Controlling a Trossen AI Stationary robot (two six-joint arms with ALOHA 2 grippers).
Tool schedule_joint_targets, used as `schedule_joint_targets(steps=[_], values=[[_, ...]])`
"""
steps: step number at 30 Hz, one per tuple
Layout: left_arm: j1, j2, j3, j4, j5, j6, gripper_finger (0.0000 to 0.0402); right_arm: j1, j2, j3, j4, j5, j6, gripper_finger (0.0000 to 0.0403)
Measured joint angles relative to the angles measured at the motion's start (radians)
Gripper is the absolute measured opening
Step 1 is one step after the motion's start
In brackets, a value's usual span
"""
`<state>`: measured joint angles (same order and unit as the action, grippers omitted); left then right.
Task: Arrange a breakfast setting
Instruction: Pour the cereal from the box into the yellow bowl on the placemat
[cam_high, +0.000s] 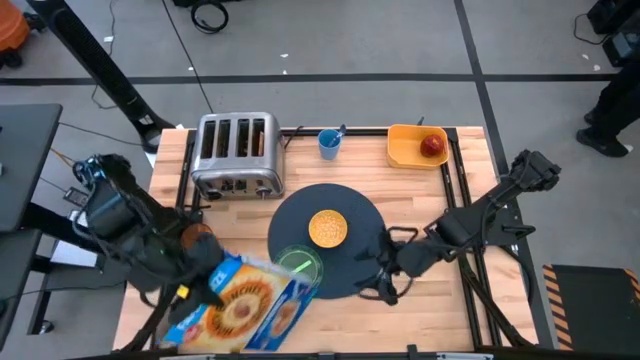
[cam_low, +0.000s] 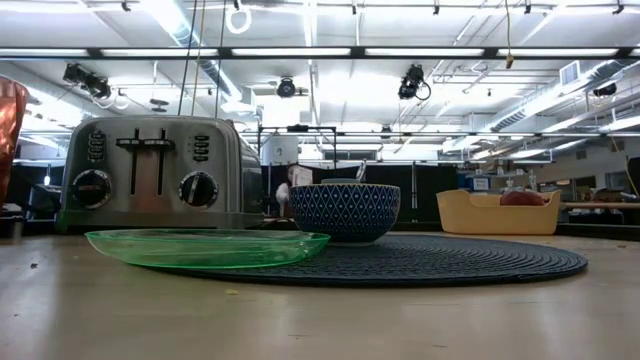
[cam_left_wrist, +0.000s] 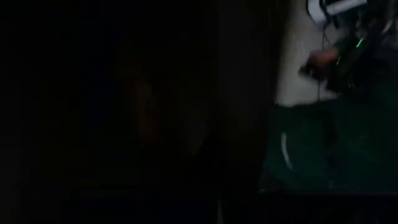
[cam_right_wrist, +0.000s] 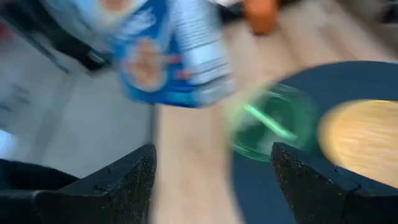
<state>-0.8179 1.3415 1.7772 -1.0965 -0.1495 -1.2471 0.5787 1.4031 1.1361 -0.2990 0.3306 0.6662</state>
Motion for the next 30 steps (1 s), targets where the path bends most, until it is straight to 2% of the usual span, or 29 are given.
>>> schedule_joint_targets(steps=[3,6,9,12,17,20,27,30], values=[[0.042,0.000,0.046,-0.015,-0.030,0.063,0.0001,0.016,0.015,-0.171,0.305,-0.003,0.055,0.0318],[0.075,0.000,0.090,-0.037,-0.030,0.111,0.0000,0.018,0.029,-0.321,0.616,0.076,0.092,0.0318],[0.112,0.000,0.126,-0.044,-0.022,0.160,0.0000,0.008,0.063,-0.440,0.909,0.147,0.067,0.0318],[0.145,0.000,0.162,-0.041,-0.023,0.201,0.0000,-0.018,0.125,-0.501,1.142,0.161,0.043,0.0321],[0.183,0.000,0.195,-0.045,-0.033,0.232,0.0000,-0.074,0.203,-0.514,1.332,0.124,0.033,0.0345],[0.193,0.000,0.213,-0.051,-0.032,0.238,0.0000,-0.096,0.217,-0.503,1.455,0.107,-0.032,0.0363],[0.200,-0.002,0.220,-0.036,-0.030,0.257,0.0000,-0.154,0.229,-0.495,1.496,-0.001,-0.076,0.0385],[0.200,-0.002,0.220,-0.029,-0.030,0.259,0.0000,-0.181,0.233,-0.479,1.537,-0.092,-0.071,0.0384]])
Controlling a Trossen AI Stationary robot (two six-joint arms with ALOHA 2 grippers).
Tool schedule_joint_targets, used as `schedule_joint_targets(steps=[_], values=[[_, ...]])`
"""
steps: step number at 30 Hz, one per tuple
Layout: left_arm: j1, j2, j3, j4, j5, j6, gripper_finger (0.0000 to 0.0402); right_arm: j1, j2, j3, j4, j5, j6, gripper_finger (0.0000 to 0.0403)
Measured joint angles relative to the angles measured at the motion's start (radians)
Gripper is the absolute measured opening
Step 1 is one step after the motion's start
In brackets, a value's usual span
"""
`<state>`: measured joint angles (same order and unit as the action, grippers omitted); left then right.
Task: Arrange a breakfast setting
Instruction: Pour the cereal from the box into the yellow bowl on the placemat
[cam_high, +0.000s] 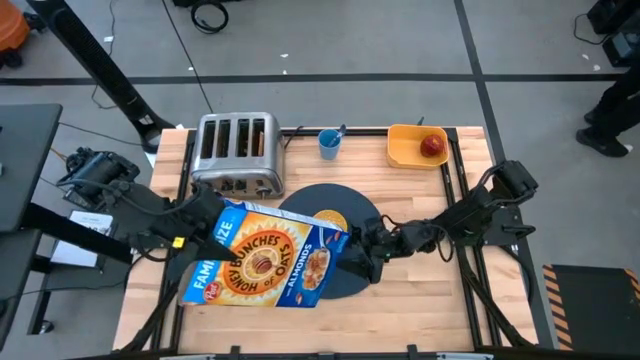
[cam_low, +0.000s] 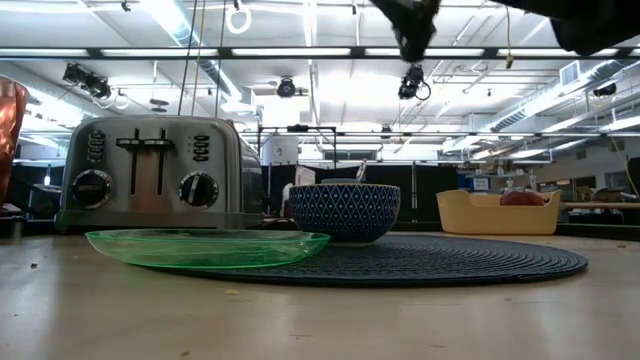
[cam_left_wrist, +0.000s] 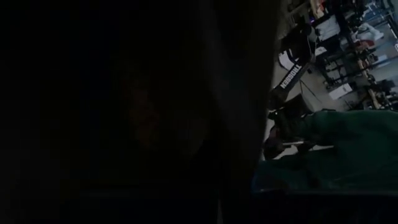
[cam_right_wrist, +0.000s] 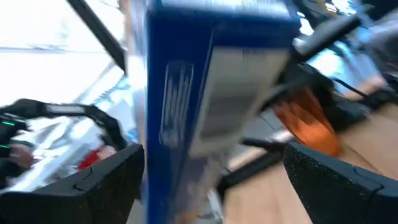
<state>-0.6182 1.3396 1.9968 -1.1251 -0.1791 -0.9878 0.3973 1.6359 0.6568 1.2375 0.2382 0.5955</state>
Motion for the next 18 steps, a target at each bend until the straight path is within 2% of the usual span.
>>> schedule_joint_targets(steps=[7,12,18], values=[[0.000,0.000,0.000,0.006,-0.011,0.031,0.0000,-0.040,-0.001,0.050,0.026,-0.098,-0.058,0.0375],[0.010,0.000,0.000,0.011,-0.054,0.077,0.0000,-0.074,-0.001,0.126,0.025,-0.162,-0.082,0.0374],[0.033,-0.003,0.001,0.018,-0.058,0.110,0.0000,-0.086,-0.002,0.198,0.026,-0.174,-0.095,0.0355]])
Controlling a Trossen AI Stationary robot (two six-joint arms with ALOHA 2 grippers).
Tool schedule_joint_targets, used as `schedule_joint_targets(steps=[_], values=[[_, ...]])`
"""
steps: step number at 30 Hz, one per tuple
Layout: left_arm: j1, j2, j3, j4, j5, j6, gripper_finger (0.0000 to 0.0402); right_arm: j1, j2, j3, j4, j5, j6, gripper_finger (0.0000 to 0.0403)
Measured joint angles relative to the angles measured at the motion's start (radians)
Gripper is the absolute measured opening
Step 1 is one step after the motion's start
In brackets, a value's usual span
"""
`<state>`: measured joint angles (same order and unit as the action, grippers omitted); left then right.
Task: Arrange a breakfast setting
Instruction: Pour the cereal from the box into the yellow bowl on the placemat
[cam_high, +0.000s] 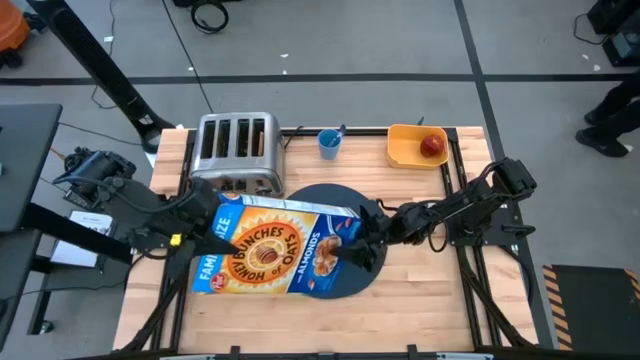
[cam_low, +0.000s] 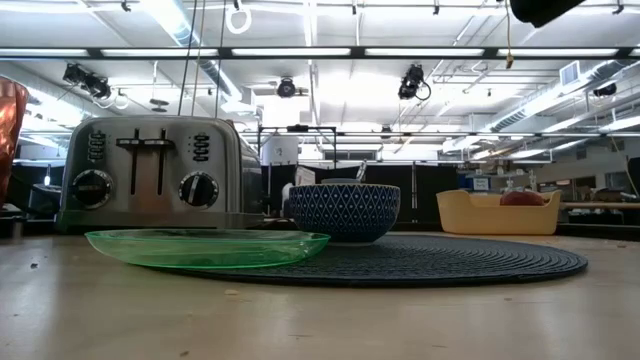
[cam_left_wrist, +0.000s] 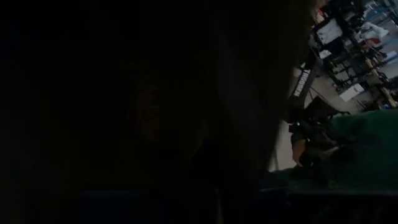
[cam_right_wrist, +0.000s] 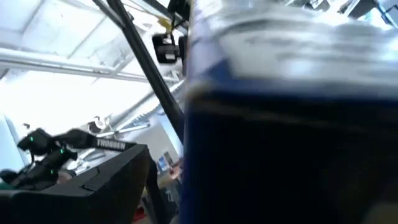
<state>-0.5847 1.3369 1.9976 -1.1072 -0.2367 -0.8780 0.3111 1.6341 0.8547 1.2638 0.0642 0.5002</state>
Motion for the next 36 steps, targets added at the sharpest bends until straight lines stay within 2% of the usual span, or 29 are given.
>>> schedule_joint_targets(steps=[6,13,21,30,36], values=[[0.002,0.000,0.000,-0.002,0.003,0.021,0.0002,0.000,0.000,0.010,0.000,0.072,-0.015,0.0302],[0.002,0.001,0.000,-0.003,-0.001,0.036,0.0004,-0.001,0.000,0.010,0.000,0.085,-0.025,0.0264],[0.005,0.002,0.000,-0.005,-0.003,0.047,0.0006,-0.003,0.000,0.010,0.001,0.089,-0.037,0.0201],[0.004,0.002,0.000,-0.004,-0.005,0.027,0.0014,-0.006,0.000,0.010,0.001,0.089,-0.049,0.0191],[0.006,-0.008,-0.001,-0.002,-0.020,0.000,0.0073,-0.007,0.000,0.011,0.007,0.087,-0.056,0.0190]])
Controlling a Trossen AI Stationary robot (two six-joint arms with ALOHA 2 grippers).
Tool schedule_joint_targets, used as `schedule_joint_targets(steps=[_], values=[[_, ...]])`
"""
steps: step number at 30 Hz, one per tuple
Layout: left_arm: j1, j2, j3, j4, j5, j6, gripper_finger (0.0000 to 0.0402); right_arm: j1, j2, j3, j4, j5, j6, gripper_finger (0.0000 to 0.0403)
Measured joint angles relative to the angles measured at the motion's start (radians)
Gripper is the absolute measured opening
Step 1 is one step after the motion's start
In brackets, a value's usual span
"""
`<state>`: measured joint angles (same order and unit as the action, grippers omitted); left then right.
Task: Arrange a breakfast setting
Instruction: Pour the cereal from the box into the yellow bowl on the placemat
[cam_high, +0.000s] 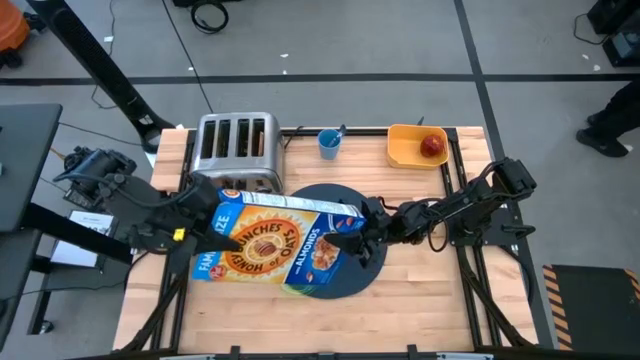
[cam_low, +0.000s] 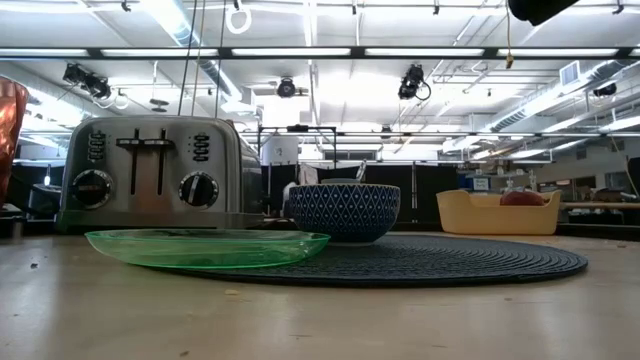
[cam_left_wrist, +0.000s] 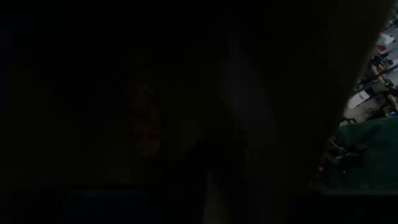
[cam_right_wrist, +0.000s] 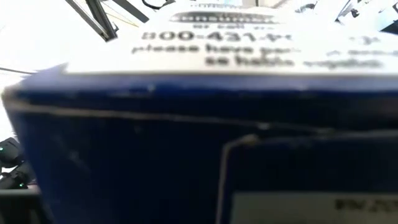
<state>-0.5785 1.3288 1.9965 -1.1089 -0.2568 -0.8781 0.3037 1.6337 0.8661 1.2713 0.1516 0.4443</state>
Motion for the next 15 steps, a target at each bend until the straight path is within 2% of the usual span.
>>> schedule_joint_targets(steps=[7,15], values=[[0.000,-0.040,-0.002,0.045,0.009,0.000,0.0133,-0.007,0.000,-0.042,0.093,-0.007,-0.010,0.0175],[-0.035,-0.108,-0.001,0.111,0.017,0.001,0.0142,-0.010,0.000,-0.077,0.157,-0.020,-0.003,0.0169]])
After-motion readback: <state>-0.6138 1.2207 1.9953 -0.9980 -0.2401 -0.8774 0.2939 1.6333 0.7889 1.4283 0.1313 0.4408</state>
